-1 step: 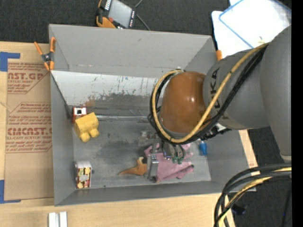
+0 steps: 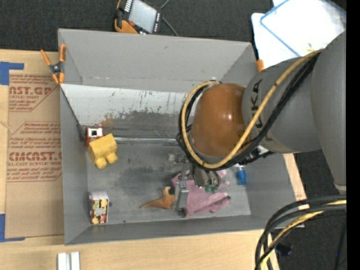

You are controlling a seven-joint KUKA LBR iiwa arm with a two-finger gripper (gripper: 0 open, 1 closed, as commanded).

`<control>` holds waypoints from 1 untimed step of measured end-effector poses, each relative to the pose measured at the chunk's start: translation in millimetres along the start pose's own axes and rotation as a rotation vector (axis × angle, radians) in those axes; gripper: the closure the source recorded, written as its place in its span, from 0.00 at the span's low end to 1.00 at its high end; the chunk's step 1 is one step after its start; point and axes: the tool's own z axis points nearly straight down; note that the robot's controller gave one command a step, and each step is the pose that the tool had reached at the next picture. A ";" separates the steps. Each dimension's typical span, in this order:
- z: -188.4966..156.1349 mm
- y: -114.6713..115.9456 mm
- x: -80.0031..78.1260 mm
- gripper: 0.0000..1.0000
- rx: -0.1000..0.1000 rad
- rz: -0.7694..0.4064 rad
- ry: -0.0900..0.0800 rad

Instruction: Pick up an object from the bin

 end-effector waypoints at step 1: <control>64.7 -83.5 12.5 0.00 0.002 -0.398 -0.013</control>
Offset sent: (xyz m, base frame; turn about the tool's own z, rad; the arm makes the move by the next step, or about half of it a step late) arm -0.0094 -0.0929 -0.0661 -0.3488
